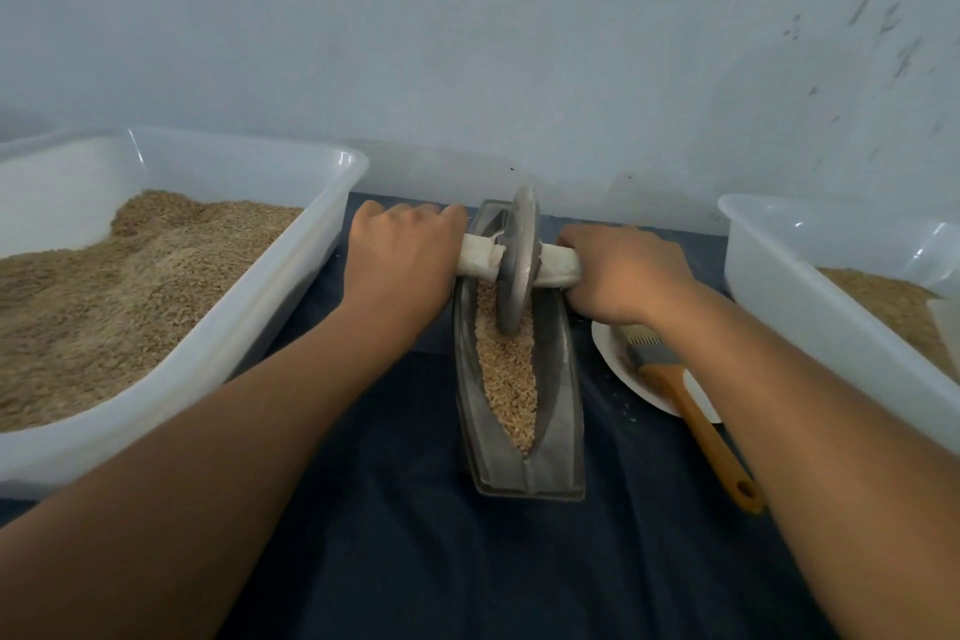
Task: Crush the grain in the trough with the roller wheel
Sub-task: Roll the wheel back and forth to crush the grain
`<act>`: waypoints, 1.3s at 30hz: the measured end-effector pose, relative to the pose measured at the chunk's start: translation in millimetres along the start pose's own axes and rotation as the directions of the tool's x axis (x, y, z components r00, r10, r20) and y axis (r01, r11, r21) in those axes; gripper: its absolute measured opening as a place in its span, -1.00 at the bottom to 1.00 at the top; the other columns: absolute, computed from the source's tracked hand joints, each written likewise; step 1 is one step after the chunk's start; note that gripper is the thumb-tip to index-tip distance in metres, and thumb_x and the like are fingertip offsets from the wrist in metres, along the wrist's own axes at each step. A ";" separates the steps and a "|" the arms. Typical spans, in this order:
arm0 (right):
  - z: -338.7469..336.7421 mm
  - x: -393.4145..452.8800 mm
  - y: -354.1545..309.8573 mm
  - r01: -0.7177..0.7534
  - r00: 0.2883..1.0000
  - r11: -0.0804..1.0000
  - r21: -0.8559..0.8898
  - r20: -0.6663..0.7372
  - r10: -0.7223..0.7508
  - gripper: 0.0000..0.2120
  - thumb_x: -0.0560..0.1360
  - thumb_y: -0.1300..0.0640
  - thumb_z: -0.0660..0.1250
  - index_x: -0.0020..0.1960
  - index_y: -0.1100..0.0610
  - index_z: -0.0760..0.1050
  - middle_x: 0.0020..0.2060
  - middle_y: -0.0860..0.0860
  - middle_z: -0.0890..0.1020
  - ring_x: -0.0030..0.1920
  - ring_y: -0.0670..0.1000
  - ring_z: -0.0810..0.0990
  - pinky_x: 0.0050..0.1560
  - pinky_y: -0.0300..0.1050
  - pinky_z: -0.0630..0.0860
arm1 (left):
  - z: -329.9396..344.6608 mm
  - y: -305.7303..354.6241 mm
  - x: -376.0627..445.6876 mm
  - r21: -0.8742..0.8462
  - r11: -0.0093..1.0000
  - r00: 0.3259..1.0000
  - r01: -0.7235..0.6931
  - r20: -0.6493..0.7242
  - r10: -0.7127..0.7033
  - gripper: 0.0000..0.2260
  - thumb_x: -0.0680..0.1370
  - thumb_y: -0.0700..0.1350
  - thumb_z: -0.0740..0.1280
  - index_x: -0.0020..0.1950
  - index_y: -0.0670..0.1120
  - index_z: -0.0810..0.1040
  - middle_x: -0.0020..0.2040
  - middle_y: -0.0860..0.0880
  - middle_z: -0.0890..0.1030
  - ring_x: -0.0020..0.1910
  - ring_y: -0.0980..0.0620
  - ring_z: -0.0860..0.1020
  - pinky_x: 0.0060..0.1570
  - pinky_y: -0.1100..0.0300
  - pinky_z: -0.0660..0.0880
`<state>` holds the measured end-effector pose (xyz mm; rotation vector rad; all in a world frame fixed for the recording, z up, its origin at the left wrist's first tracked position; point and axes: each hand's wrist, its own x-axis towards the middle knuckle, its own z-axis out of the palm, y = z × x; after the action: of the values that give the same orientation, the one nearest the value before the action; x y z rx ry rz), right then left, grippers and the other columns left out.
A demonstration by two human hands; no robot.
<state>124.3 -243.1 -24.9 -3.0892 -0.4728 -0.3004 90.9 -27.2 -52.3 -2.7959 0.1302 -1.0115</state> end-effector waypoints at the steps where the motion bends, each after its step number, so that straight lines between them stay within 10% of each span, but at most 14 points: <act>1: 1.6 -4.1 -1.4 -0.008 0.999 1.000 -0.006 -0.032 0.008 -0.79 0.38 0.00 0.36 -0.06 -0.14 0.37 -0.24 -0.12 0.53 -0.25 -0.01 0.48 -0.38 -0.13 0.23 | -2.0 -0.1 -3.3 -0.011 1.000 1.000 -0.003 0.006 0.003 -0.75 0.50 -0.09 0.36 -0.10 0.02 0.26 -0.24 0.05 0.38 -0.29 0.00 0.35 -0.17 0.07 0.25; 14: 1.2 -69.8 -15.8 0.024 0.973 0.998 -0.061 -0.226 -0.037 -0.79 0.45 -0.08 0.34 -0.02 -0.10 0.33 -0.34 -0.15 0.37 -0.38 -0.05 0.33 -0.43 -0.14 0.11 | -36.5 1.0 -47.4 -0.017 1.000 0.999 -0.017 0.049 0.018 -0.61 0.42 -0.07 0.43 -0.04 0.02 0.19 -0.11 0.03 0.48 -0.13 -0.03 0.48 -0.09 0.07 0.30; 22: 5.4 -107.2 -18.4 0.043 0.962 0.999 0.022 -0.270 -0.036 -0.74 0.49 -0.05 0.35 0.06 -0.04 0.30 -0.12 -0.09 0.55 -0.14 0.13 0.56 -0.21 0.09 0.57 | -61.3 5.2 -62.0 0.026 0.997 0.995 -0.077 0.065 0.076 -0.58 0.44 -0.02 0.39 -0.03 0.01 0.11 -0.07 0.02 0.41 -0.10 -0.03 0.40 -0.03 0.05 0.31; 39: 6.7 -41.8 -12.3 0.001 0.970 0.998 -0.066 -0.241 -0.017 -0.73 0.46 -0.02 0.38 0.10 -0.15 0.38 -0.29 -0.15 0.44 -0.28 0.03 0.46 -0.42 -0.14 0.12 | -22.1 -3.0 -23.8 -0.003 1.000 0.990 -0.018 0.137 0.019 -0.71 0.47 -0.03 0.39 -0.09 0.02 0.25 -0.27 0.06 0.40 -0.33 0.02 0.35 -0.21 0.07 0.27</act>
<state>82.7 -243.6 -39.7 -3.0539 -0.4777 -0.6958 58.6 -23.7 -49.9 -2.8494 0.1393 -0.8117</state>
